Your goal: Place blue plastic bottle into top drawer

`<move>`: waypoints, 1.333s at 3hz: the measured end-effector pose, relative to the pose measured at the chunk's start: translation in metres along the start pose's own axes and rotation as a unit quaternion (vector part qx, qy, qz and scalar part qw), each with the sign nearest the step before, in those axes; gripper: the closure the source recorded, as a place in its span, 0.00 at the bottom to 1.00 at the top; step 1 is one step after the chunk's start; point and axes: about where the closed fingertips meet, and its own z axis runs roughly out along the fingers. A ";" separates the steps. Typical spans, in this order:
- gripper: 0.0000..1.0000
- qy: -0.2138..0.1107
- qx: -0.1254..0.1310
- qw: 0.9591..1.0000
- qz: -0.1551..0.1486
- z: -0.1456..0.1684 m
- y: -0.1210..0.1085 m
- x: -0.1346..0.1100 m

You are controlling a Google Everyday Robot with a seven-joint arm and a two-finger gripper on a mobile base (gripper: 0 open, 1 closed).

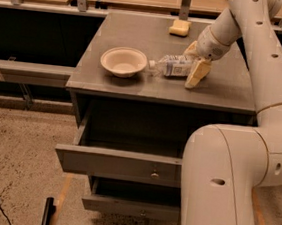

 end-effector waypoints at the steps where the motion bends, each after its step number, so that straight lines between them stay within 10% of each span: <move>1: 0.64 0.001 -0.001 1.000 0.001 -0.003 0.000 0.000; 3: 1.00 0.004 0.001 1.000 0.007 -0.007 0.002 0.003; 4: 1.00 0.005 0.016 1.000 0.025 -0.040 0.009 -0.003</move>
Offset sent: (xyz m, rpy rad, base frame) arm -0.0769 -0.0312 0.0644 -0.0830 0.1004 0.0154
